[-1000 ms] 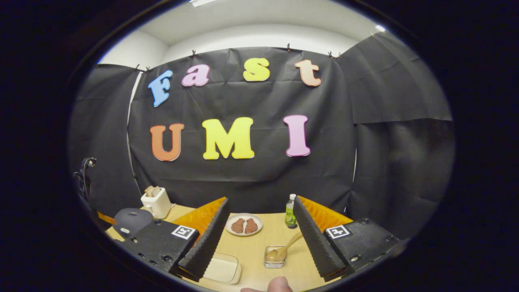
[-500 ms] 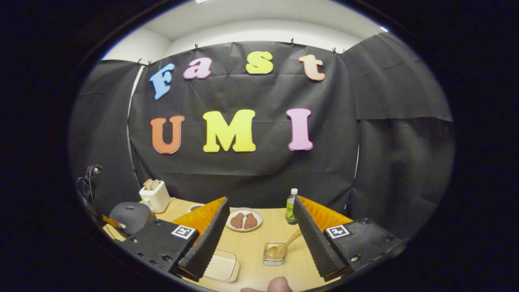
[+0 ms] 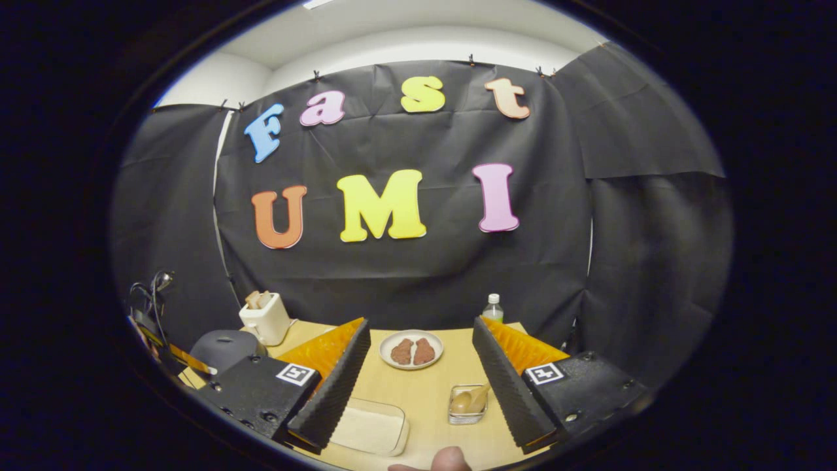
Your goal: Close the left gripper, press the button to open the rice cooker; take a wooden spoon from the chopstick holder with the right hand, scoop a spoonful of rice and pour it into the rice cooker, then put the wooden spoon back into the chopstick holder.
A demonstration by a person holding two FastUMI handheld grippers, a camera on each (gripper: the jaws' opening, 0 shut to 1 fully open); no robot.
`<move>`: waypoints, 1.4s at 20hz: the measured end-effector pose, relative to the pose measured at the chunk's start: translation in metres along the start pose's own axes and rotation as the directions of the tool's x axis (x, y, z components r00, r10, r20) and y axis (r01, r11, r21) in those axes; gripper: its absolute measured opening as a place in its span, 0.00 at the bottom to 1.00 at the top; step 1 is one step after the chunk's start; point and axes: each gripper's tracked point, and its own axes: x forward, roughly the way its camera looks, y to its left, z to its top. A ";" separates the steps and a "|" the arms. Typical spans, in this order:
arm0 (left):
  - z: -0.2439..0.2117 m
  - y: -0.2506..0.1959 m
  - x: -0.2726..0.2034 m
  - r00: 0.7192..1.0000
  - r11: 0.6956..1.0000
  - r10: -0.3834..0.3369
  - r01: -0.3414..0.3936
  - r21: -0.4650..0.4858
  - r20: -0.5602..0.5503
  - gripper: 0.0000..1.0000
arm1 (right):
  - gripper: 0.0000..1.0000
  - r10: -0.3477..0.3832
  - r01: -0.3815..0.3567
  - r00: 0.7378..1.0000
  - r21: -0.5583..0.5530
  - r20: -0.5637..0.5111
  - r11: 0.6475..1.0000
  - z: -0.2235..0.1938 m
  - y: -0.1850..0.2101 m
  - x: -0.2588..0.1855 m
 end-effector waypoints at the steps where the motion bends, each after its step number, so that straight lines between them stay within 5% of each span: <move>1: 0.001 0.000 0.001 1.000 1.000 0.003 -0.002 0.021 -0.013 0.00 | 1.00 0.011 -0.011 1.000 -0.001 0.006 1.000 0.001 0.004 -0.001; 6: -0.002 -0.001 0.002 0.990 0.997 -0.016 0.027 0.077 -0.138 0.00 | 1.00 0.034 -0.034 0.999 0.000 0.026 0.999 0.004 0.011 -0.007; 13: 0.005 -0.001 0.003 0.944 0.991 -0.132 0.130 -0.026 -0.303 0.00 | 1.00 0.039 -0.039 0.999 -0.007 0.031 0.999 0.003 0.010 -0.012; 18: 0.008 0.000 0.005 0.939 0.991 -0.127 0.130 -0.012 -0.318 0.00 | 1.00 0.057 -0.056 0.998 -0.008 0.021 0.998 -0.001 0.017 -0.005; 22: 0.010 0.000 0.002 0.914 0.986 -0.156 0.119 -0.120 -0.375 0.00 | 1.00 0.088 -0.088 0.996 -0.022 0.016 0.996 0.003 0.028 0.000; 28: 0.018 0.003 0.003 0.934 0.988 -0.130 0.095 -0.118 -0.334 0.00 | 1.00 0.097 -0.095 0.995 -0.055 0.031 0.994 0.011 0.028 0.004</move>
